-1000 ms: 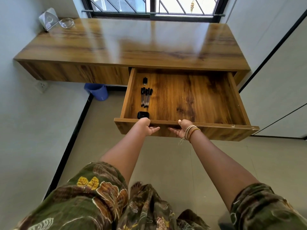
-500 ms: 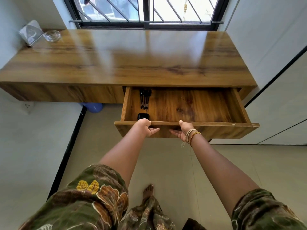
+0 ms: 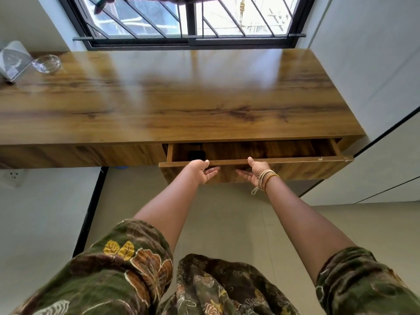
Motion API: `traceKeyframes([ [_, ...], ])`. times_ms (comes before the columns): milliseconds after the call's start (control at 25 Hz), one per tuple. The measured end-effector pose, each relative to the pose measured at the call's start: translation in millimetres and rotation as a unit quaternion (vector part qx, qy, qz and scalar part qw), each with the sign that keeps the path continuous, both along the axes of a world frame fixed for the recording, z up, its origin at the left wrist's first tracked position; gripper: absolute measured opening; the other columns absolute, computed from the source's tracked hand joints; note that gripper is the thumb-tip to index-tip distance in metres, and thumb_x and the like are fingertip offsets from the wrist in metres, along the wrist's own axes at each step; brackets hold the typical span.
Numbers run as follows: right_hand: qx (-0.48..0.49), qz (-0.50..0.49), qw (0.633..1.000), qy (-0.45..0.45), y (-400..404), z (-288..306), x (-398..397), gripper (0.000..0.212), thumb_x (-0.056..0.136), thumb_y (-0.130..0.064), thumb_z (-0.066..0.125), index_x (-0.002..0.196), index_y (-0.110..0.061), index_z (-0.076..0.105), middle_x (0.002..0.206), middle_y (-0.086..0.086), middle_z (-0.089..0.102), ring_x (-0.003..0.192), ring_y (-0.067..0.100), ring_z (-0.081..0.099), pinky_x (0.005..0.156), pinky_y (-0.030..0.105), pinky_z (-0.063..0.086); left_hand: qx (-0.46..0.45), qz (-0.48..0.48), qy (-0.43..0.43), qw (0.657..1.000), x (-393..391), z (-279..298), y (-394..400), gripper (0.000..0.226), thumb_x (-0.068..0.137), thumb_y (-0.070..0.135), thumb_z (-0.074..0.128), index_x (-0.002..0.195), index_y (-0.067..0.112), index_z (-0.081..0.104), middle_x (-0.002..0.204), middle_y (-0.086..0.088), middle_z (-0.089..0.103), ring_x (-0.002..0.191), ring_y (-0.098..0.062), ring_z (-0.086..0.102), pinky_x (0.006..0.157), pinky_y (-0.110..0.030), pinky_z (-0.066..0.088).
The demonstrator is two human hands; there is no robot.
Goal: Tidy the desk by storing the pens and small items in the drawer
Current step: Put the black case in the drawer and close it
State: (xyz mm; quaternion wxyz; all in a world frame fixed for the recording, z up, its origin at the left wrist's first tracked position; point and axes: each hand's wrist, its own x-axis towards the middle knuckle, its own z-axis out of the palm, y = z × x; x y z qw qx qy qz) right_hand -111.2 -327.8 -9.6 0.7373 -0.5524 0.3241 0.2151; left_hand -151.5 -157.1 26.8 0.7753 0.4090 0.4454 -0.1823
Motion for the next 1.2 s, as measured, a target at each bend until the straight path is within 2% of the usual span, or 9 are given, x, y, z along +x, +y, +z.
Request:
traceKeyframes([
  [240,-0.023,-0.008,1.000,-0.019,10.1,-5.3,46.1,0.040,0.096,-0.018,0.055,0.126,0.004,0.041,0.114,0.021,0.054,0.103,0.042,0.065,0.086,0.048,0.055,0.006,0.033,-0.004,0.999,51.2,0.8,6.2,0.031,0.100,0.003,0.042,0.130,-0.003,0.047,0.131,-0.024,0.055,0.117,-0.033,0.060,0.101,-0.040,0.048],
  [400,-0.002,0.038,0.998,-0.041,5.2,-4.3,60.2,0.017,0.094,-0.012,0.058,0.103,0.001,0.051,0.120,0.025,0.059,0.099,0.039,0.066,0.084,0.043,0.056,0.010,0.044,0.028,0.999,84.6,5.2,19.7,0.034,0.096,-0.013,0.036,0.128,-0.009,0.043,0.137,-0.029,0.044,0.122,-0.041,0.054,0.100,-0.042,0.049],
  [520,0.041,0.052,0.997,-0.045,6.1,1.1,67.6,0.040,0.083,-0.017,0.073,0.114,0.001,0.056,0.123,0.024,0.060,0.096,0.033,0.067,0.076,0.036,0.060,-0.010,0.045,0.032,0.998,91.3,12.4,26.1,0.041,0.086,-0.019,0.041,0.125,-0.008,0.041,0.136,-0.033,0.042,0.123,-0.048,0.050,0.098,-0.044,0.050],
  [600,0.056,0.010,0.998,-0.016,17.1,7.4,79.0,0.055,0.081,-0.028,0.074,0.123,-0.002,0.050,0.122,0.021,0.055,0.106,0.039,0.061,0.072,0.043,0.061,-0.033,0.075,0.010,0.997,89.5,14.1,24.4,0.050,0.079,-0.014,0.052,0.127,-0.001,0.041,0.136,-0.033,0.039,0.121,-0.053,0.048,0.092,-0.051,0.053],
  [720,0.033,-0.027,0.999,0.031,30.1,15.5,94.0,0.044,0.088,-0.028,0.066,0.120,-0.005,0.046,0.125,0.021,0.049,0.110,0.047,0.055,0.068,0.047,0.059,-0.054,0.100,0.024,0.993,90.7,12.4,22.6,0.059,0.080,0.002,0.071,0.131,0.003,0.041,0.136,-0.033,0.040,0.119,-0.055,0.048,0.087,-0.055,0.054],
  [840,0.059,-0.034,0.997,0.047,30.6,19.3,97.9,0.040,0.091,-0.021,0.063,0.122,-0.005,0.043,0.129,0.022,0.044,0.118,0.051,0.048,0.075,0.050,0.056,-0.067,0.104,0.041,0.991,95.9,14.1,22.3,0.041,0.088,0.005,0.065,0.123,-0.006,0.047,0.131,-0.033,0.049,0.120,-0.052,0.050,0.092,-0.052,0.053],
  [1000,0.059,-0.037,0.996,0.049,29.6,17.1,98.2,0.038,0.091,-0.020,0.063,0.119,-0.005,0.043,0.132,0.023,0.042,0.119,0.053,0.047,0.070,0.048,0.055,-0.058,0.102,0.034,0.992,94.8,12.5,21.9,0.043,0.089,0.006,0.064,0.126,-0.006,0.046,0.130,-0.030,0.051,0.123,-0.047,0.051,0.094,-0.050,0.051],
  [1120,0.046,-0.033,0.998,0.033,29.1,15.8,94.4,0.044,0.088,-0.024,0.066,0.121,-0.006,0.042,0.130,0.021,0.043,0.117,0.051,0.049,0.071,0.050,0.058,-0.007,0.051,-0.010,0.999,85.1,7.2,18.5,0.046,0.090,0.021,0.066,0.125,-0.001,0.046,0.123,-0.024,0.059,0.111,-0.037,0.063,0.092,-0.047,0.054],
  [1200,-0.008,-0.001,1.000,0.020,29.3,18.8,90.6,0.053,0.088,-0.032,0.065,0.128,-0.007,0.042,0.127,0.017,0.046,0.117,0.045,0.051,0.082,0.054,0.056,0.112,-0.040,-0.020,0.993,76.9,5.6,17.4,0.044,0.092,0.034,0.062,0.116,0.000,0.050,0.112,-0.020,0.067,0.098,-0.031,0.069,0.088,-0.043,0.055],
])
